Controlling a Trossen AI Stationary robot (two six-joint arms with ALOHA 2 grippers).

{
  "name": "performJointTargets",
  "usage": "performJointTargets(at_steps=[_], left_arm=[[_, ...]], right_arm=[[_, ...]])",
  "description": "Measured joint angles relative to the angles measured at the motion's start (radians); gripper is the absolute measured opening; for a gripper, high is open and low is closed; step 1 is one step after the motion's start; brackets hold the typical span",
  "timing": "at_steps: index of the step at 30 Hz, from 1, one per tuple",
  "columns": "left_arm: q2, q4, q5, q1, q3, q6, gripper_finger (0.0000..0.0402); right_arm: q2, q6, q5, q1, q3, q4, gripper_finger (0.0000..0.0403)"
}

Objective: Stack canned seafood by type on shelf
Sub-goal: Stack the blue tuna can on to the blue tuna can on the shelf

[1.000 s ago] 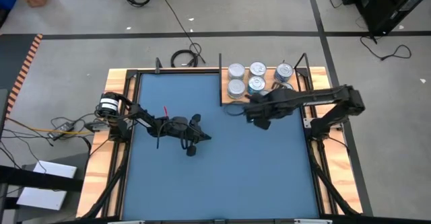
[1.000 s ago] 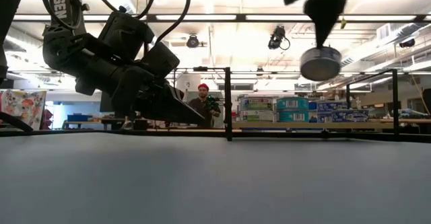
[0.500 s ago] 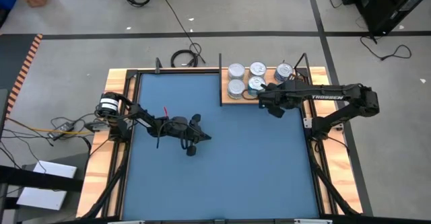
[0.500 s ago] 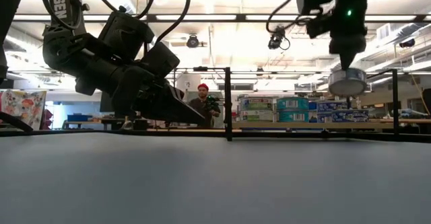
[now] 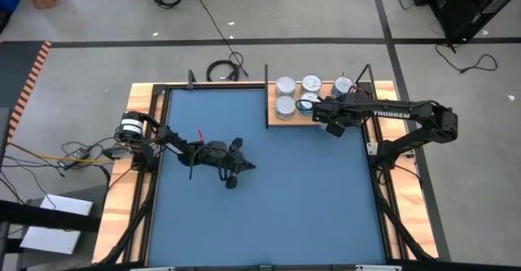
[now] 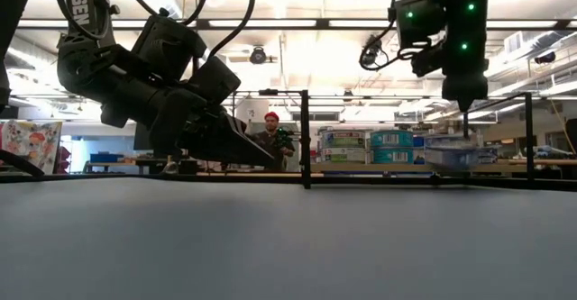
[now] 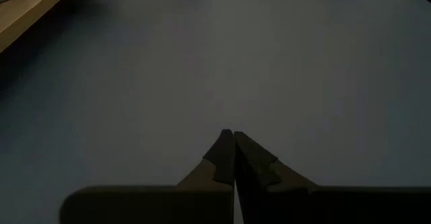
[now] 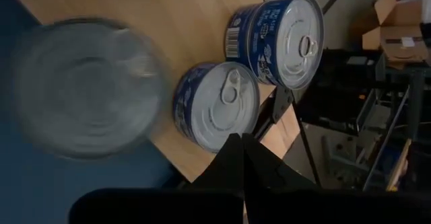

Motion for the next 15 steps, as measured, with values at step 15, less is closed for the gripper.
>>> performJointTargets(at_steps=[15], left_arm=[[0.000, 0.000, 0.000, 0.000, 0.000, 0.000, 0.0005]], right_arm=[[-0.034, 0.089, -0.515, 0.121, 0.005, 0.136, 0.0037]])
